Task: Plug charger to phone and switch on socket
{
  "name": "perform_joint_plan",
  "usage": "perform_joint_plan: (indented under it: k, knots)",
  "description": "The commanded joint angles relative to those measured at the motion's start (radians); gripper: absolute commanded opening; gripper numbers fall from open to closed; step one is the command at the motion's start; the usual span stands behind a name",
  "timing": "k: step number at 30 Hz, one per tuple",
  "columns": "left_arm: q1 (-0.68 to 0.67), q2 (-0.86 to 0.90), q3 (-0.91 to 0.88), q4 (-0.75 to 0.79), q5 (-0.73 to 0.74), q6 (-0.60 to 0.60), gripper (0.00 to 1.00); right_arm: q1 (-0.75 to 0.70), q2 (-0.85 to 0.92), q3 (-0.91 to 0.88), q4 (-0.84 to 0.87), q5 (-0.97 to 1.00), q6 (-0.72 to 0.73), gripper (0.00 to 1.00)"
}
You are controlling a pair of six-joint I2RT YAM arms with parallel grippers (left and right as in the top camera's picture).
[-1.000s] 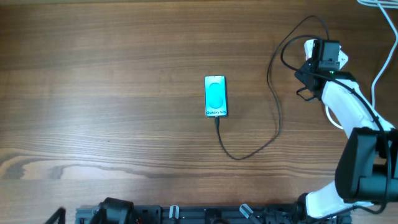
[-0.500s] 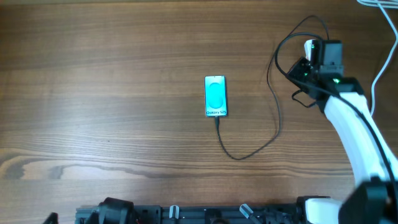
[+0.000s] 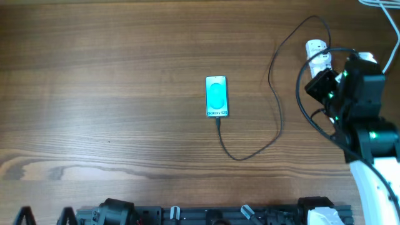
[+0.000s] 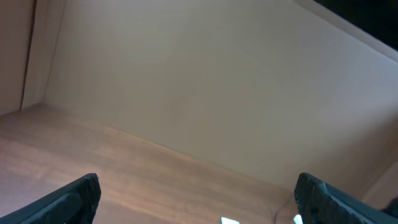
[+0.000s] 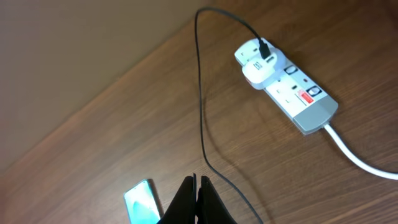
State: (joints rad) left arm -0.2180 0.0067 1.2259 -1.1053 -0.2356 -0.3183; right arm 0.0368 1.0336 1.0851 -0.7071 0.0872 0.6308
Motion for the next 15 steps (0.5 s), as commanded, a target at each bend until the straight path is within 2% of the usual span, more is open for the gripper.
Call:
perform_joint_plan:
  k: [1,3,12,15]
  knots:
    - [-0.006,-0.002,-0.154,0.138,0.113,0.175,1.00,0.003,-0.065,-0.003,-0.022,0.016,-0.011,0.05]
    - [-0.006,-0.002,-0.296,0.321,0.196,0.214,1.00,0.003,-0.089,-0.003,-0.043,0.017,-0.012,0.04]
    - [-0.005,-0.002,-0.887,0.974,0.291,0.289,1.00,0.003,-0.103,-0.003,-0.158,0.017,-0.029,0.04]
    - [-0.005,-0.002,-1.029,1.117,0.291,0.289,1.00,0.003,-0.105,-0.003,-0.170,0.017,-0.029,0.04]
